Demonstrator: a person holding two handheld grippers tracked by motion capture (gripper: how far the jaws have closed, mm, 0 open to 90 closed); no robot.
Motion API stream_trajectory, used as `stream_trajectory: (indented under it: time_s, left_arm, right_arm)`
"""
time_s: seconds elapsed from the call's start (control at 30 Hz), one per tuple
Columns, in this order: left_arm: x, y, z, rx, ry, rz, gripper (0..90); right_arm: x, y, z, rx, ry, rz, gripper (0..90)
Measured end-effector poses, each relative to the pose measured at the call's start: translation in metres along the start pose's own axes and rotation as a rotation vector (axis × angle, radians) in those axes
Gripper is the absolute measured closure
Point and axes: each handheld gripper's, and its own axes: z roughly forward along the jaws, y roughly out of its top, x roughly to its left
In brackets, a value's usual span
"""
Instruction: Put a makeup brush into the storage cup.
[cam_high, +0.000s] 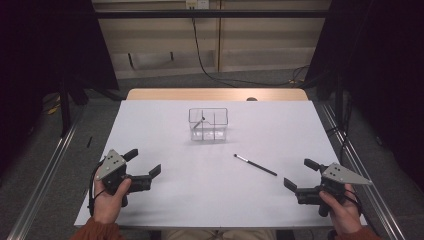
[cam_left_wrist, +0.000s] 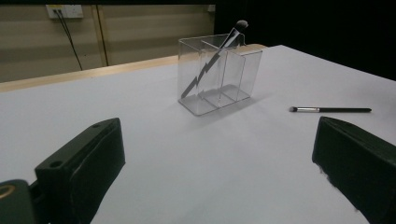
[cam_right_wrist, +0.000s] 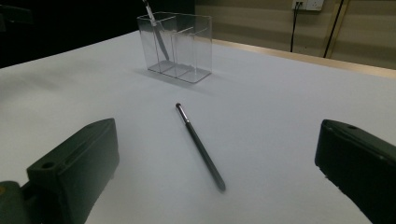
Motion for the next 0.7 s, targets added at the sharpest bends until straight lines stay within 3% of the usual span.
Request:
stream_trajectory:
  time_s: [0.13, 0.33, 0.53, 0.63, 0.7]
  left_arm:
    - [-0.004, -0.003, -0.008, -0.004, 0.024, 0.01, 2.2]
    - [-0.005, -0.006, -0.011, -0.027, 0.022, 0.007, 2.2]
    - [-0.003, -0.008, -0.011, -0.02, 0.016, 0.009, 1.7]
    - [-0.002, -0.01, -0.009, -0.006, 0.013, 0.002, 1.7]
    - [-0.002, -0.011, -0.009, 0.017, 0.01, -0.035, 2.3]
  right_arm:
    - [0.001, 0.0, -0.001, 0.0, 0.0, -0.007, 0.0]
    - [0.001, -0.001, -0.003, -0.001, 0.004, -0.009, 0.0]
    - [0.001, -0.001, -0.003, -0.003, 0.001, -0.008, 0.0]
    - [0.001, 0.0, -0.002, -0.004, 0.006, -0.006, 0.0]
    - [0.001, 0.0, -0.001, -0.003, 0.009, -0.007, 0.0]
